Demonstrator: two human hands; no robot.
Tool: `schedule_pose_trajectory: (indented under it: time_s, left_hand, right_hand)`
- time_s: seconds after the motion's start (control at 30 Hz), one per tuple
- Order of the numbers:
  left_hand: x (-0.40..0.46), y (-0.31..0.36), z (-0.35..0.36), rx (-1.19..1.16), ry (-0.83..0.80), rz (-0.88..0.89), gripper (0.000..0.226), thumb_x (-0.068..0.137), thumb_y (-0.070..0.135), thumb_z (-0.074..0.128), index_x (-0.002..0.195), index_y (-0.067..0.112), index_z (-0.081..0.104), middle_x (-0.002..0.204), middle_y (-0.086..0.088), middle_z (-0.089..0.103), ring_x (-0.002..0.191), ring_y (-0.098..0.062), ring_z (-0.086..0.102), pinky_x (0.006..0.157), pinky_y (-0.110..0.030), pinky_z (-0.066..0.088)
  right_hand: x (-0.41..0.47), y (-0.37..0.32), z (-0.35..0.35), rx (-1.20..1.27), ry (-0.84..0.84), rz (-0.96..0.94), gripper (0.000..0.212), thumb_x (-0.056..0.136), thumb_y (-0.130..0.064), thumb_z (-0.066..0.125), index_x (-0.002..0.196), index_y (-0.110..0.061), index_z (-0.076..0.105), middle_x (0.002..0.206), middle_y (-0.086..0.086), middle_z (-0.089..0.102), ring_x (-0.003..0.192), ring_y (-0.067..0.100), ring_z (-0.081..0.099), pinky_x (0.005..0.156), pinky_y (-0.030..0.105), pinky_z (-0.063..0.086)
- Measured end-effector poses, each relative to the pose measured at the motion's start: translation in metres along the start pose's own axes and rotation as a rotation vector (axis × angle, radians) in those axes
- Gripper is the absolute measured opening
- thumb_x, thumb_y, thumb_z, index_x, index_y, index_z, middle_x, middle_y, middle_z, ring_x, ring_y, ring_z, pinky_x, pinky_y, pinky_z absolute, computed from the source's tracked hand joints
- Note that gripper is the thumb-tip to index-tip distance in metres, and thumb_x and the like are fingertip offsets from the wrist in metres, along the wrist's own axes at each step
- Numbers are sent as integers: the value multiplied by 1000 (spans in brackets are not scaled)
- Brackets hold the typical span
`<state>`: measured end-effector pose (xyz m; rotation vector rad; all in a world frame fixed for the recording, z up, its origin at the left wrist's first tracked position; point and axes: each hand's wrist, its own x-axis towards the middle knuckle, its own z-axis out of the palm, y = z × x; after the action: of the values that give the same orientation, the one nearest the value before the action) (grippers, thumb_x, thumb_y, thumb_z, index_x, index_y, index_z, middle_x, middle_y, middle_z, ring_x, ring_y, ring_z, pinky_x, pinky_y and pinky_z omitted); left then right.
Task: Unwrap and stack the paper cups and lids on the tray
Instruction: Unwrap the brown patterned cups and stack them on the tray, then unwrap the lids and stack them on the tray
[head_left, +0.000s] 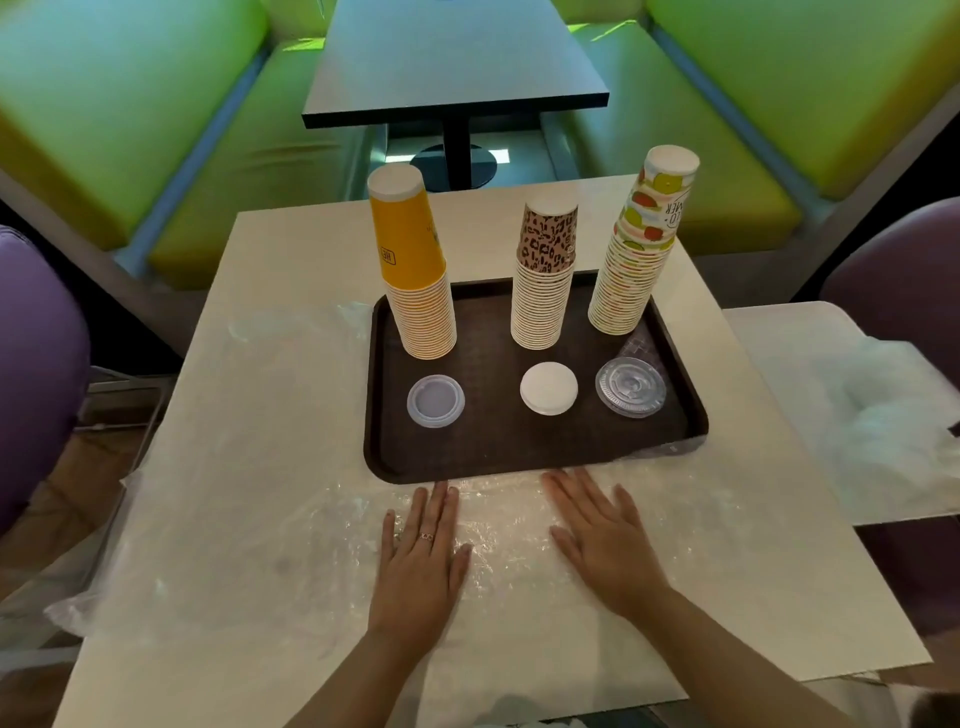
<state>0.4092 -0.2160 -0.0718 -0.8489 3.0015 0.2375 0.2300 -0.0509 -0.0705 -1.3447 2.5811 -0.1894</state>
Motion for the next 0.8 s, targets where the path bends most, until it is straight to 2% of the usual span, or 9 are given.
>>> schedule_pose_trajectory:
  time_s: [0.1, 0.2, 0.37, 0.47, 0.57, 0.67, 0.8]
  left_hand:
    - [-4, -12, 0, -7, 11, -7, 59, 100, 46, 15, 148, 13, 27, 153, -4, 28, 146, -14, 4, 117, -38, 2]
    - [-9, -18, -3, 7, 16, -37, 62, 100, 48, 13, 147, 12, 30, 154, -7, 28, 147, -17, 2, 117, -41, 2]
    - [-12, -25, -5, 59, 15, -94, 62, 92, 58, 24, 147, 29, 31, 155, -9, 26, 145, -31, 9, 114, -55, 1]
    - [-12, -29, -2, 8, 7, -156, 64, 91, 62, 23, 149, 36, 19, 158, -11, 12, 145, -30, 2, 111, -58, 10]
    - [-13, -33, 3, -88, 27, -197, 70, 92, 63, 19, 152, 28, 6, 160, -8, 4, 146, -23, -3, 114, -53, 6]
    - [-12, -34, 3, -98, 13, -196, 69, 95, 62, 13, 151, 21, 14, 160, -5, 5, 146, -19, -5, 114, -43, -7]
    - [-13, -33, 2, -148, 46, -193, 69, 94, 59, 3, 150, 22, 21, 159, 0, 5, 146, -13, -8, 115, -40, -10]
  right_hand:
    - [-12, 28, -5, -14, 10, 103, 56, 98, -52, 8, 149, -33, 18, 154, -14, 23, 143, 3, 6, 110, 34, 7]
    - [-23, 55, -10, 1, 36, 180, 60, 92, -57, 2, 149, -39, 0, 155, -22, 0, 142, -2, -11, 113, 35, -2]
    - [-34, 82, -19, 9, 49, 258, 64, 88, -61, -3, 148, -39, -1, 155, -21, -2, 144, 1, -7, 115, 39, 5]
    - [-36, 88, -20, 11, 75, 277, 66, 89, -63, 0, 150, -38, 5, 156, -19, 4, 144, 3, -1, 115, 38, 10]
    - [-38, 92, -22, 24, 95, 341, 66, 89, -62, 6, 150, -37, 6, 156, -19, 3, 143, 4, 0, 114, 44, 13]
    - [-43, 107, -22, 40, 126, 415, 67, 88, -64, 5, 149, -38, 2, 156, -17, -1, 144, 5, -2, 113, 49, 12]
    - [-46, 122, -23, 75, 135, 460, 69, 84, -66, 3, 148, -38, 1, 157, -15, -2, 145, 8, -2, 113, 50, 10]
